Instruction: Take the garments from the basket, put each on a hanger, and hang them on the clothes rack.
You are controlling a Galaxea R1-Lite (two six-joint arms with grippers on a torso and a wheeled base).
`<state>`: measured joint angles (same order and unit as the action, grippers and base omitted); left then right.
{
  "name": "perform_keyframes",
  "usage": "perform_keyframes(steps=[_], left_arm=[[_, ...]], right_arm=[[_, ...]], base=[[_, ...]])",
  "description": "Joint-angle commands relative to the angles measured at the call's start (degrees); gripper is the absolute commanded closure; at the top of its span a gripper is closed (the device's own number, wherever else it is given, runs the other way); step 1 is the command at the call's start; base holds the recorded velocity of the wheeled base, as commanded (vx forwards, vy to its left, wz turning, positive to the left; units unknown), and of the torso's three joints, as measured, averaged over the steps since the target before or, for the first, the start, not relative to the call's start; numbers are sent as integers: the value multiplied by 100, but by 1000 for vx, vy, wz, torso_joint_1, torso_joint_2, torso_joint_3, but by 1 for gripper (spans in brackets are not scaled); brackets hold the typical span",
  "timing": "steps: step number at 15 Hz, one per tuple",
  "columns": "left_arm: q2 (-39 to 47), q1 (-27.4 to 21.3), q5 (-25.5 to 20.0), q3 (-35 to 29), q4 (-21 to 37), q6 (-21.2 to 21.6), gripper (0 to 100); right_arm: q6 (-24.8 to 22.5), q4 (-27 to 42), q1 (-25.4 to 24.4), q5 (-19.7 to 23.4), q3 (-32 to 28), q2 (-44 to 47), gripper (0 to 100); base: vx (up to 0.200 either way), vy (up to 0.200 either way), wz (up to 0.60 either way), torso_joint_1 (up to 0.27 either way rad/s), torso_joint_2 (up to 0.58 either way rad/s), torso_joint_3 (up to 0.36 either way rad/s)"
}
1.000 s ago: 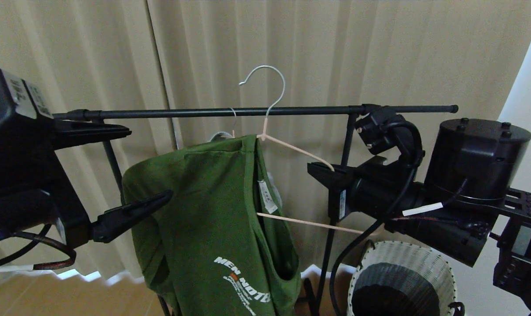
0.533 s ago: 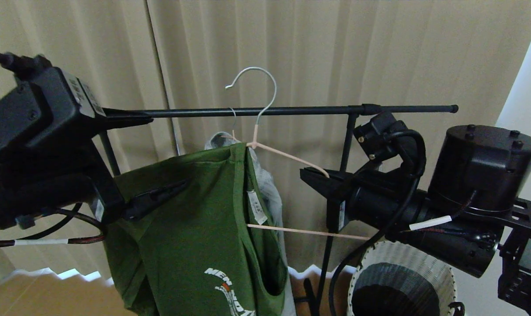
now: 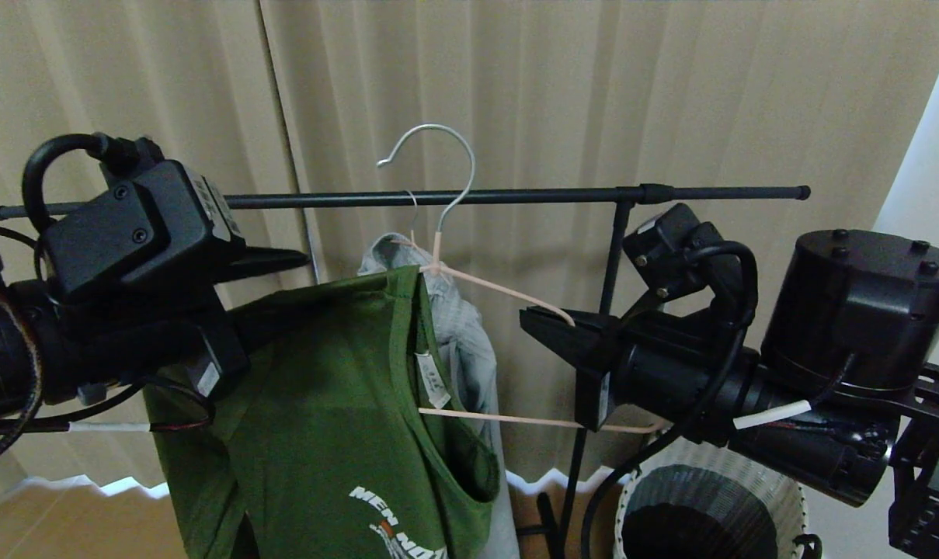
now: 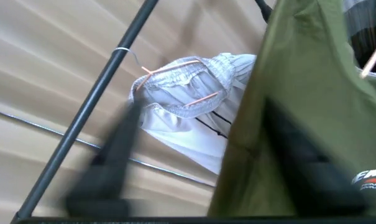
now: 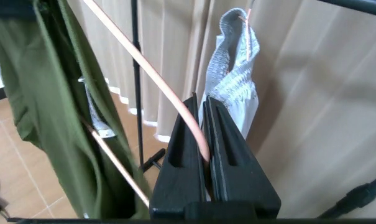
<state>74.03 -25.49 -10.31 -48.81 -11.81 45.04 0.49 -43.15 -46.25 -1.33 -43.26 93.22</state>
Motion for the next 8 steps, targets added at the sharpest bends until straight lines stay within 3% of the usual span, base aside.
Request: perform_keyframes(steps=[1, 8], left_arm=[[23, 0, 3, 21, -5, -4, 100], [-56, 27, 21, 320, -128, -48, 100]], right_arm=[[4, 0, -51, 1, -15, -15, 100], [-5, -246, -42, 1, 2, -15, 100]], base=[[0, 0, 0, 0, 0, 0], [0, 0, 0, 0, 0, 0]])
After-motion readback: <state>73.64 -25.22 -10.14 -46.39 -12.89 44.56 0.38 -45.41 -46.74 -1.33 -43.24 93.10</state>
